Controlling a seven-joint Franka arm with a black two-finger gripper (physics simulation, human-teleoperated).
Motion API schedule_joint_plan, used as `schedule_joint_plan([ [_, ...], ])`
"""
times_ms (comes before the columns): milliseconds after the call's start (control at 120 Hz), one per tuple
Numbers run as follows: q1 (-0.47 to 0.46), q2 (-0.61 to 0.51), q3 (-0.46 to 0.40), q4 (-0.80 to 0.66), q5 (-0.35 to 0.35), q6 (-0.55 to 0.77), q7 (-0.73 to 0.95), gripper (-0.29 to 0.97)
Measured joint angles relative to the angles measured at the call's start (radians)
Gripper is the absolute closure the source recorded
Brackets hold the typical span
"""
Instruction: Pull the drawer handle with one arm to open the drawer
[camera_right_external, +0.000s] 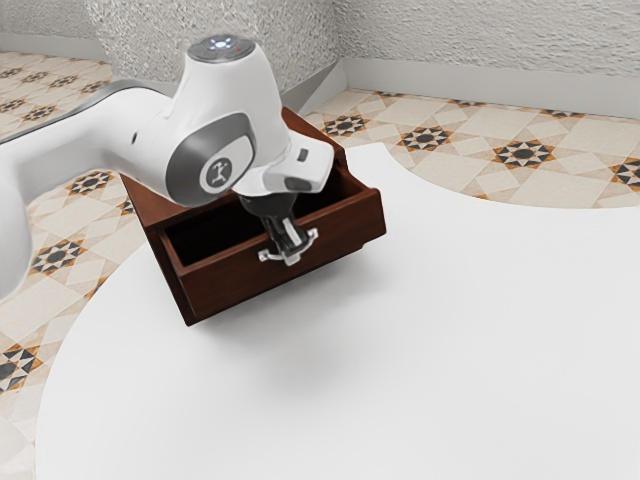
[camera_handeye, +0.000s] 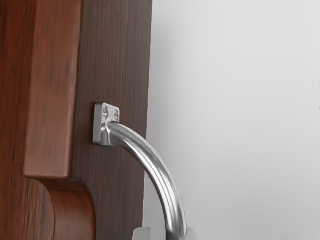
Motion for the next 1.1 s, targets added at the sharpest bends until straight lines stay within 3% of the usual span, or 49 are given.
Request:
schedule_joint_plan([
  [1100,0.019,-0.073,-0.098,-0.087,0.015,0.008,-0.103,0.8],
])
